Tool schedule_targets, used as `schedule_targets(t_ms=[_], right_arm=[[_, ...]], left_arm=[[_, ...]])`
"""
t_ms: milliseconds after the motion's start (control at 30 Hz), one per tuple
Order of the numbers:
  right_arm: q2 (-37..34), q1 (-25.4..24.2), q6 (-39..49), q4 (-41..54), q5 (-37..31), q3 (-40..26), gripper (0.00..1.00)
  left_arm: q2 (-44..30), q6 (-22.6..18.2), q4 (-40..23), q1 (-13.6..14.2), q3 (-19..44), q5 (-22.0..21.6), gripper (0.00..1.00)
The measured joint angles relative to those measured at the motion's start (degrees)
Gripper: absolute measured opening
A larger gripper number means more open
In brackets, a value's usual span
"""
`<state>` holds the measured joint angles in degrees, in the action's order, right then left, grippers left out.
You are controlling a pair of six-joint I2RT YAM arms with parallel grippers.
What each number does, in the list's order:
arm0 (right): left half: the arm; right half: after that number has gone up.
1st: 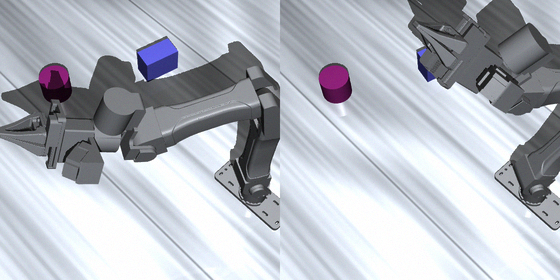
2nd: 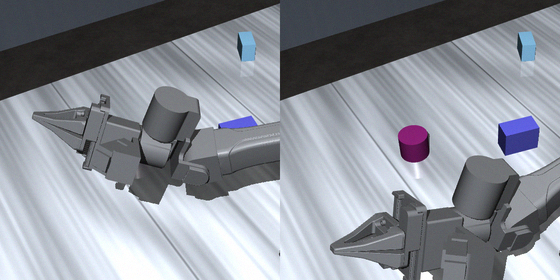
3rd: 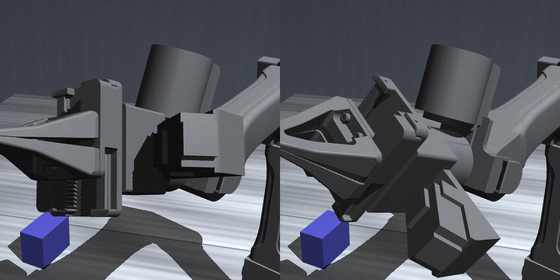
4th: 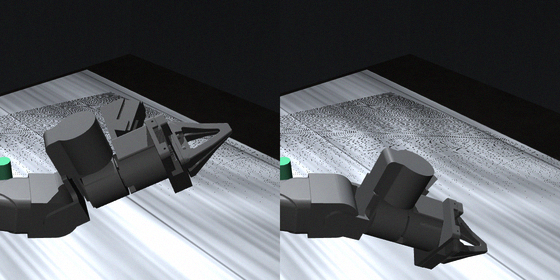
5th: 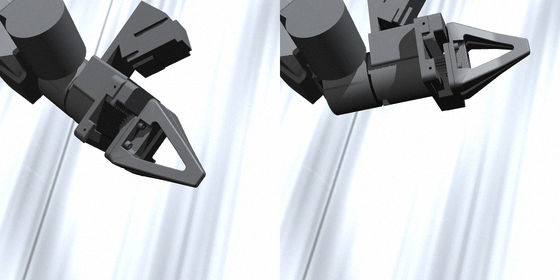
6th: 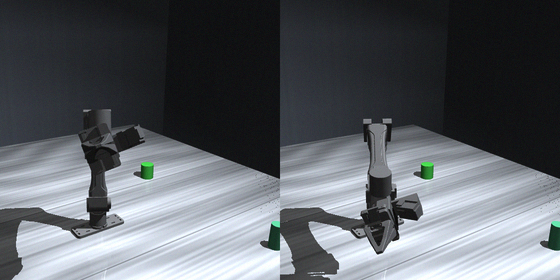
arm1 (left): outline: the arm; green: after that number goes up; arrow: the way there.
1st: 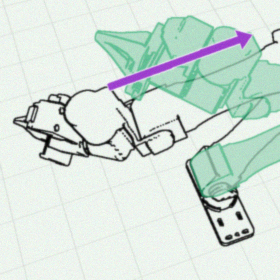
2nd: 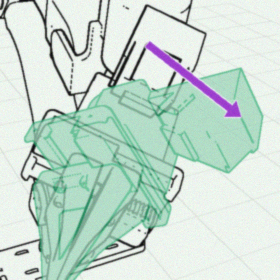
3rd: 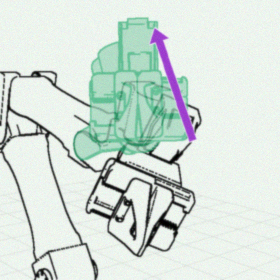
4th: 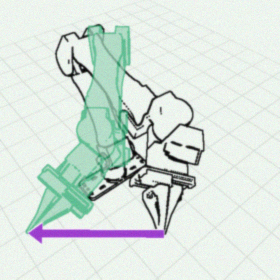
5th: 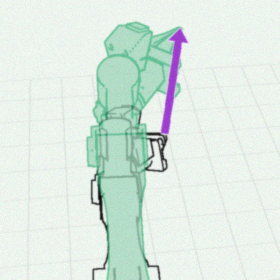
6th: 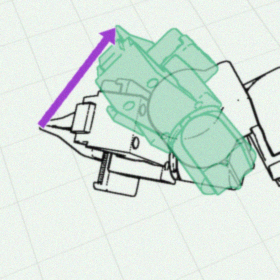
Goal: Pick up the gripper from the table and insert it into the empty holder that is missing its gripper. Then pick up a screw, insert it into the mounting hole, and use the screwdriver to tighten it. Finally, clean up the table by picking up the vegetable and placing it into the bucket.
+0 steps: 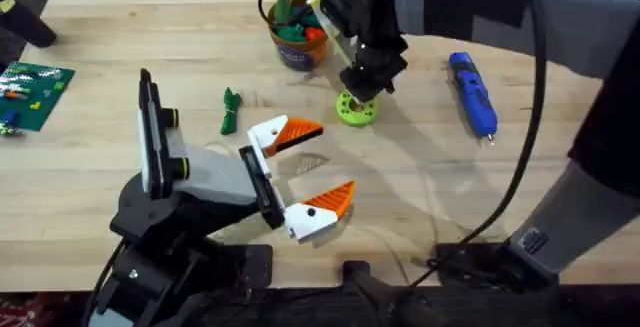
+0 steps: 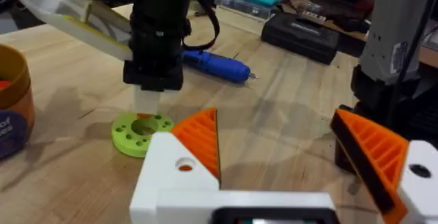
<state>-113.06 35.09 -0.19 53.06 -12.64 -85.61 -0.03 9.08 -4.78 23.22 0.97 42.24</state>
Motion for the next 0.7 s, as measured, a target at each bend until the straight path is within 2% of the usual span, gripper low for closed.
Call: schedule_targets(t_ms=[167,433,700], right_arm=[[2.08,-0.44,-0.23,0.86,3.71,0.17,0.006],[10.70,-0.44,-1.44,0.52,5.59,0.25,0.006],[13.65,-0.44,-2.19,1.00,8.83,0.27,0.006]], left_arm=[[0.00,0.00,0.00,0.00,0.00,0.00,0.981],[0.00,0.00,0.00,0.00,0.00,0.00,0.981],[0.00,0.00,0.00,0.00,0.00,0.00,0.981]])
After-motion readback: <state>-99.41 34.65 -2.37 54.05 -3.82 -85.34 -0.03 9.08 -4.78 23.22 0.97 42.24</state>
